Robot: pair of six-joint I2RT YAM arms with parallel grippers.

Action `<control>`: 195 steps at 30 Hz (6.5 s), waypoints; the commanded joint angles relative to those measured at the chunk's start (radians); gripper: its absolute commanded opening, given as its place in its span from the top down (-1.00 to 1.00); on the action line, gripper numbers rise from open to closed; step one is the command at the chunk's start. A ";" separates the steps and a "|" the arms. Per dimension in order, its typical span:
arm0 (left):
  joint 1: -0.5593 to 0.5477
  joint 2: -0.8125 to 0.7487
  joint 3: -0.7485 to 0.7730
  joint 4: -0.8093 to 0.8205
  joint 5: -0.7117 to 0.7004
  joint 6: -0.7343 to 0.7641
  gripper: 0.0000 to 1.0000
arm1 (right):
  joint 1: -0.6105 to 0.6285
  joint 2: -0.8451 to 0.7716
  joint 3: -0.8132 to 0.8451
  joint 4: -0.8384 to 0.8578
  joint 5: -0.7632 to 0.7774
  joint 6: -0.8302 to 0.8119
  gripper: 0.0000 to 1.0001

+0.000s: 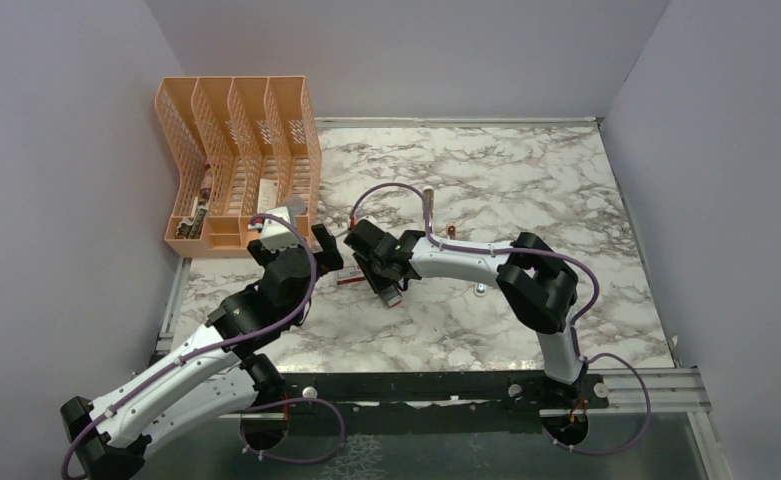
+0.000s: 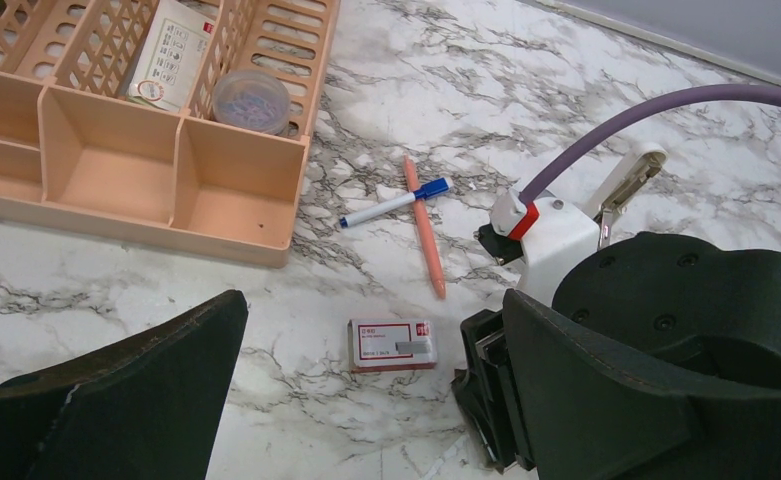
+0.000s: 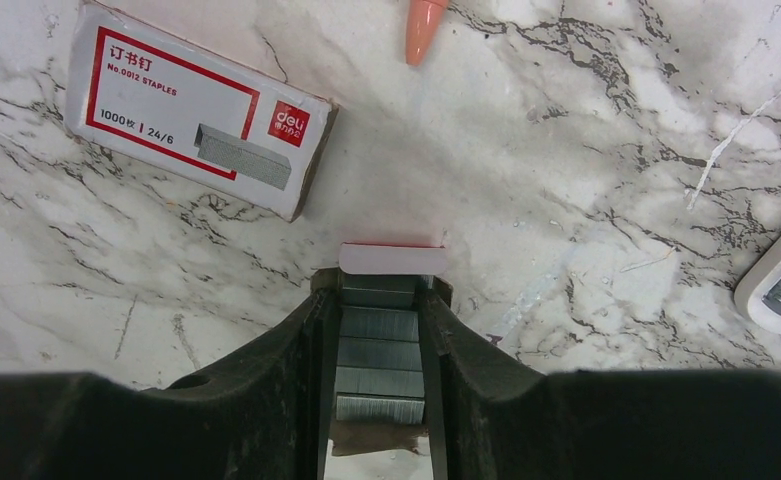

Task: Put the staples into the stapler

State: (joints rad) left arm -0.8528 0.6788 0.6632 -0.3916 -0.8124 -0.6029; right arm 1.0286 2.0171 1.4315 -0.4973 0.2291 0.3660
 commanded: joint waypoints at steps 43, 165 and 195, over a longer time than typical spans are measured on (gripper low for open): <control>-0.002 -0.019 -0.009 0.004 -0.026 -0.011 -0.98 | 0.010 0.006 0.035 -0.008 0.010 0.002 0.27; -0.002 -0.034 -0.009 -0.002 -0.024 -0.018 -0.97 | 0.003 -0.310 -0.340 -0.159 0.007 0.081 0.40; -0.002 -0.028 0.002 -0.003 -0.021 -0.008 -0.97 | -0.005 -0.192 -0.273 -0.193 0.155 0.207 0.22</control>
State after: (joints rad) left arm -0.8528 0.6521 0.6594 -0.3935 -0.8234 -0.6098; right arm 1.0267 1.8137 1.1767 -0.6731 0.3660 0.5476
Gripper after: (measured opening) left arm 0.987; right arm 0.383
